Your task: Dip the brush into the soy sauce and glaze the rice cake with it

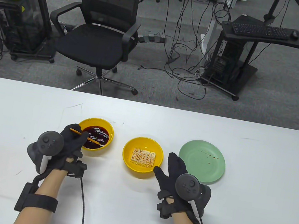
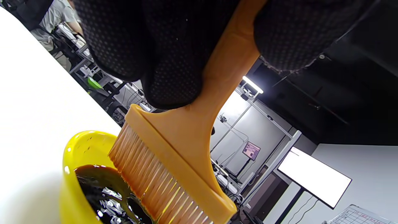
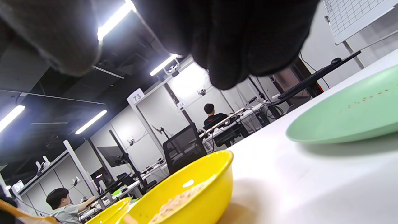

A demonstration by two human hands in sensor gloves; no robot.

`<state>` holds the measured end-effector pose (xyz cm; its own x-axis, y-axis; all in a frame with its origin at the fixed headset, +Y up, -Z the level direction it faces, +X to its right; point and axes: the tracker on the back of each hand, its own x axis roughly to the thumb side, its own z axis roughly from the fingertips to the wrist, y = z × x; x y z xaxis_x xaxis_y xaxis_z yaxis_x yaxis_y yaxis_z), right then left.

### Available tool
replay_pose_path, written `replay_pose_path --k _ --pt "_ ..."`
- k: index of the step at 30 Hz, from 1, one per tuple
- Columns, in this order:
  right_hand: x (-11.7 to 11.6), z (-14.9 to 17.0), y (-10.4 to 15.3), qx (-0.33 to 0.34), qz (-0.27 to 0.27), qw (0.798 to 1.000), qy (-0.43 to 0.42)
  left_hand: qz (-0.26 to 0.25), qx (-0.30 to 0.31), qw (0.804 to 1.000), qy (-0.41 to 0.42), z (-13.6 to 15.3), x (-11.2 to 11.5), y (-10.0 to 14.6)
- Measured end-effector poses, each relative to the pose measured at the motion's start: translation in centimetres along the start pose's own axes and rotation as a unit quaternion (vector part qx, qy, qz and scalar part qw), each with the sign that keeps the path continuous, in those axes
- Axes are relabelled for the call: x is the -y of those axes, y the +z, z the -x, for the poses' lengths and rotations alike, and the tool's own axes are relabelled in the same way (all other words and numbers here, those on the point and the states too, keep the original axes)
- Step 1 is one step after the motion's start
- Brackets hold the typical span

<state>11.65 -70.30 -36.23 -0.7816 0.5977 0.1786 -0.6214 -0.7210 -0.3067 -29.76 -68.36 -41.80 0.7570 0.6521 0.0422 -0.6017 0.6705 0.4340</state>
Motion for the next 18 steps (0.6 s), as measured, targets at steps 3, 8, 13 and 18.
replay_pose_path --k 3,8,13,18 --pt "-0.05 -0.02 0.02 -0.001 -0.002 1.000 -0.001 0.014 0.001 1.000 -0.017 -0.05 -0.06 0.08" --pt "-0.08 -0.02 0.01 0.000 -0.002 1.000 -0.001 0.014 -0.003 1.000 -0.009 0.00 -0.36 -0.02" --pt "-0.05 0.03 -0.02 -0.002 -0.002 1.000 -0.002 0.020 -0.009 1.000 -0.014 0.09 -0.50 -0.15" --pt "0.00 0.10 -0.02 -0.003 -0.001 1.000 -0.003 0.022 -0.017 1.000 -0.014 0.54 -0.47 -0.21"
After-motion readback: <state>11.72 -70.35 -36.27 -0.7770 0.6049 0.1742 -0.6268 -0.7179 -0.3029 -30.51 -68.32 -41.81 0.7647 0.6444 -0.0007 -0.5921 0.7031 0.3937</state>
